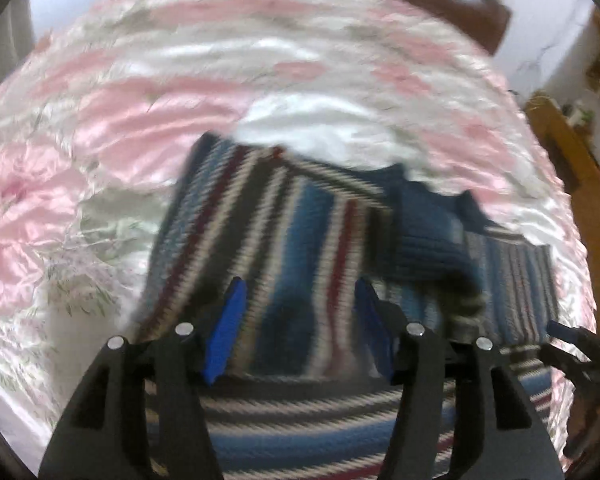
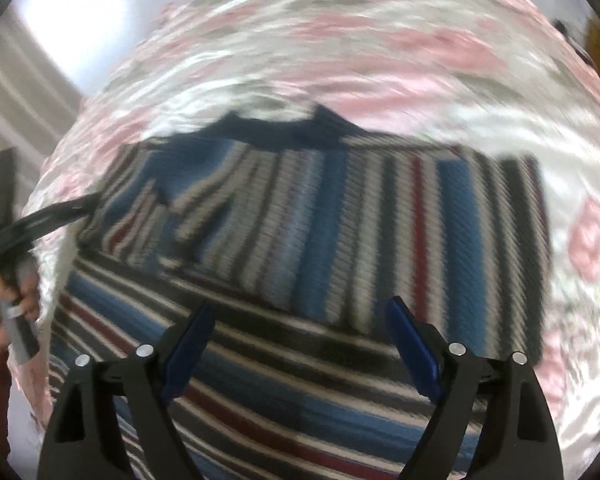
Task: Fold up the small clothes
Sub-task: 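Fold the held sleeve across the sweater body with the left gripper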
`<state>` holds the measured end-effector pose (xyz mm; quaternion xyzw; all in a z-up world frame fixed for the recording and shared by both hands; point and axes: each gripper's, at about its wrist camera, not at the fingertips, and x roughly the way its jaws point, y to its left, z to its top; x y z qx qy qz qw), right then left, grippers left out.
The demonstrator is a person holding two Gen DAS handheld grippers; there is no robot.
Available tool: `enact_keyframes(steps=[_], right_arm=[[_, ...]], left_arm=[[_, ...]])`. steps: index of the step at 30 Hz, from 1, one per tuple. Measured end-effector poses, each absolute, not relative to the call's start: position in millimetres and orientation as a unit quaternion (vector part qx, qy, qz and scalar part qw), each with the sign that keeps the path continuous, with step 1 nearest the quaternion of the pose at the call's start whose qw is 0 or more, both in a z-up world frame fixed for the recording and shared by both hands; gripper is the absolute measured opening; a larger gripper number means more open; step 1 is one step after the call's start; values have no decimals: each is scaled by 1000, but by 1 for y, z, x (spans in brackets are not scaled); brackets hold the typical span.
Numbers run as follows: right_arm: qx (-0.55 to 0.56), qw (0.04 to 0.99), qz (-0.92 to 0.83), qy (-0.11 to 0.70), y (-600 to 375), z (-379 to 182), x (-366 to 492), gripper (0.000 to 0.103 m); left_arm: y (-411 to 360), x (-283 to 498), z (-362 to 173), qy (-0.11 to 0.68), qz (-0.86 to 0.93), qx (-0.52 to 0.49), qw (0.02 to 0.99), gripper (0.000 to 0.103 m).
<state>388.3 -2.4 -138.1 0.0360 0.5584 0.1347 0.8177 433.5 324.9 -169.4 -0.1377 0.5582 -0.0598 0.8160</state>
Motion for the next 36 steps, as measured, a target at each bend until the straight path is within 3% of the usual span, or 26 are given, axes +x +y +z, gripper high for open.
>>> enact_keyframes(steps=[5,13,16,19,20,23,28,31,32,33,36], right_arm=[[10,815,157,557,47,-134,409,86],[-25,821,166,546,100,-143,433,83],[-55,827,163,535,118,-146,444,76],[-85,825,153,537,128,-157,456,39],[-80,822,155,543,126,-160,459,22],[-34,826,154,542,104,-158,457,14],[64,825,160,538,46,-155,433,15],[93,813,141,557,9,-168,414,43],[104,811,137,560,-1,-171,408,61],[121,808,138,561,-12,-174,402,73],[174,795,155,560,-39,-179,393,73]], left_arm=[[337,451,-207,606,-59,-170,775,50],[341,451,-223,608,-94,-158,773,47],[344,450,-223,607,-97,-164,771,46],[344,449,-223,608,-94,-161,772,46],[344,449,-223,608,-94,-159,773,46],[342,449,-223,605,-94,-155,775,46],[342,446,-223,598,-92,-156,780,46],[340,442,-222,593,-88,-148,786,47],[339,442,-222,592,-87,-146,788,48],[338,441,-221,591,-86,-145,789,48],[335,439,-217,587,-80,-135,794,49]])
